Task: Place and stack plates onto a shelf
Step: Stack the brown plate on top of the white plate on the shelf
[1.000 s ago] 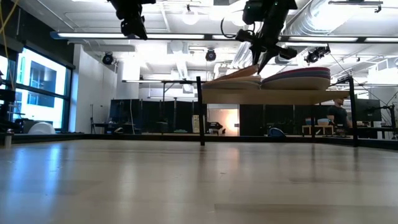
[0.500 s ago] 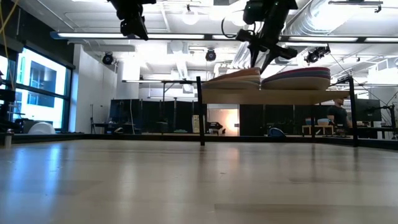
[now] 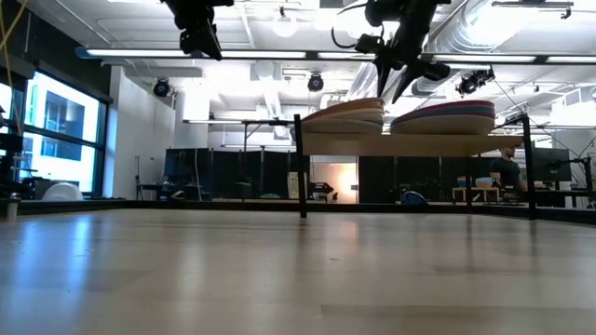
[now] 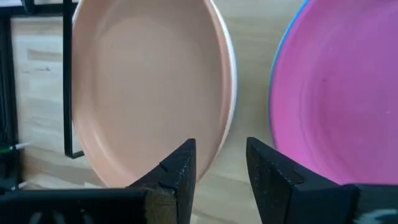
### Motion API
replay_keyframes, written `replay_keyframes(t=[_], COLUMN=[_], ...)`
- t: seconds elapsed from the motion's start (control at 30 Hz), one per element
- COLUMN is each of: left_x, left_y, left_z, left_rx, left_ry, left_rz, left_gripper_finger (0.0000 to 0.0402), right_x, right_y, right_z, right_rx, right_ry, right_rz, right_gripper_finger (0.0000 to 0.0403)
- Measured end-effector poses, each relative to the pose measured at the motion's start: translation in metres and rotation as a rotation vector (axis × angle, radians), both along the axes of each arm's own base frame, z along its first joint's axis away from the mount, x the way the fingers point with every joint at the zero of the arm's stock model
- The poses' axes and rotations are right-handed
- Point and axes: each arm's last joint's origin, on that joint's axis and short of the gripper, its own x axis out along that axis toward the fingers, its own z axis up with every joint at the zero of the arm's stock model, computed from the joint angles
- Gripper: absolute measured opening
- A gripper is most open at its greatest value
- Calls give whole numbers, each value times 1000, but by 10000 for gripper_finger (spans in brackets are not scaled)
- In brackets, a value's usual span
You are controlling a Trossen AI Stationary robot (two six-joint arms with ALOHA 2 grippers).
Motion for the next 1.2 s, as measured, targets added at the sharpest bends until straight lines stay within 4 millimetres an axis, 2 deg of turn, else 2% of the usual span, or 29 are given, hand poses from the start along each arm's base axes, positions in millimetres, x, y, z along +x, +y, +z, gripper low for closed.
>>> replay_keyframes(t=[0.23, 0.5, 0.77, 1.2], left_x=[0, 0, 0, 0], left_y=[0, 0, 0, 0], left_z=[0, 0, 0, 0], left_rx=[0, -12, -13, -13], left_ry=[0, -5, -5, -2], left_rz=[0, -15, -17, -19], left_gripper_finger=[117, 117, 117, 117], right_x=[7, 9, 18, 18], right_y=[2, 4, 0, 1], right_z=[4, 4, -8, -9], right_rx=[-34, -59, -36, -26], right_ry=[-57, -41, -7, -6], right_rz=[3, -5, 2, 0], right_gripper_finger=[119, 119, 119, 119])
